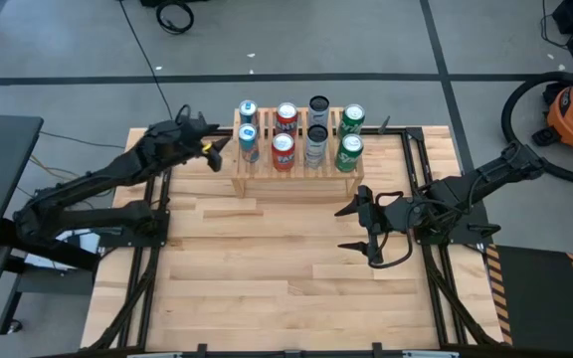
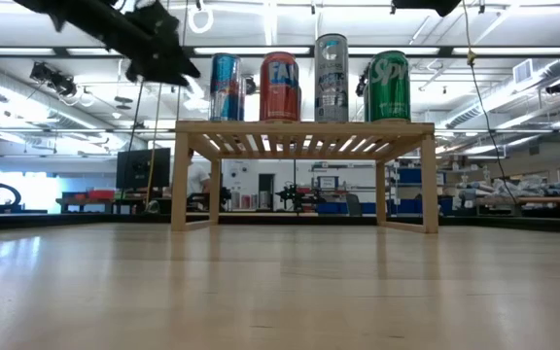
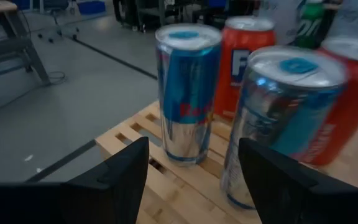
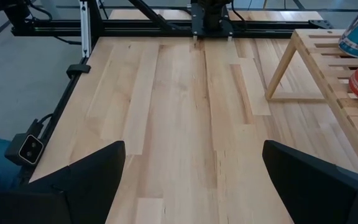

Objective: Place canned beverage on shelf
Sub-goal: Return to Home Position

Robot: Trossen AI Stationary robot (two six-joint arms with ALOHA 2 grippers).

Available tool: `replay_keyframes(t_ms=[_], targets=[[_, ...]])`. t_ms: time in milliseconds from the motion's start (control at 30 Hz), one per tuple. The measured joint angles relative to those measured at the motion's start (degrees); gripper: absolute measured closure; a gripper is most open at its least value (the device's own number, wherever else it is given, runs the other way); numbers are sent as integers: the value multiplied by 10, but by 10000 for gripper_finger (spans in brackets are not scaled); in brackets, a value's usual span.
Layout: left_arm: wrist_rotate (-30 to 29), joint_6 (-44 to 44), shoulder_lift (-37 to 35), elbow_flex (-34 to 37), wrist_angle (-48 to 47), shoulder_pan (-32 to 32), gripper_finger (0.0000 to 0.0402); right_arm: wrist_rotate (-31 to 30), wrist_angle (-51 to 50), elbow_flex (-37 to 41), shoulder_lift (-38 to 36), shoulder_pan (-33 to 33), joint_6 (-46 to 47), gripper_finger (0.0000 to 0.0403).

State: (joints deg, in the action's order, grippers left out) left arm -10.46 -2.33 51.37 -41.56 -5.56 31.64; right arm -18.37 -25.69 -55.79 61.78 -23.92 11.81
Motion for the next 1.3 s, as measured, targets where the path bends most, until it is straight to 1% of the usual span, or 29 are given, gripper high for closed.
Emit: replay_keyframes(t_ms=[167, 267, 400, 600, 700, 800, 967, 1033, 1167, 1300], targets=[[2, -2, -77, 0, -64, 0, 153, 0, -8, 0, -5, 1, 2, 13], [2, -3, -123, 0, -120, 0, 153, -5, -14, 0, -30, 0, -13, 13], [2, -12, -185, 0, -174, 0, 153, -27, -7, 0, -84, 1, -46, 13], [2, -16, -271, -1, -221, 0, 153, 3, -5, 0, -176, 0, -98, 13], [2, -16, -309, -1, -250, 0, 153, -7, -18, 1, -220, 0, -104, 13], [2, -26, -343, -1, -265, 0, 153, -19, -17, 24, -266, 1, -115, 13], [2, -31, -386, 0, -268, 0, 153, -14, 34, 114, -351, 0, -134, 13], [2, -30, -400, 13, -247, 0, 153, -14, 69, 157, -381, 0, -136, 13], [-10, -30, -428, 76, -182, 0, 153, -8, 112, 224, -428, 0, -134, 13], [-11, -29, -448, 152, -107, 0, 153, 21, 139, 264, -458, 0, -131, 13]])
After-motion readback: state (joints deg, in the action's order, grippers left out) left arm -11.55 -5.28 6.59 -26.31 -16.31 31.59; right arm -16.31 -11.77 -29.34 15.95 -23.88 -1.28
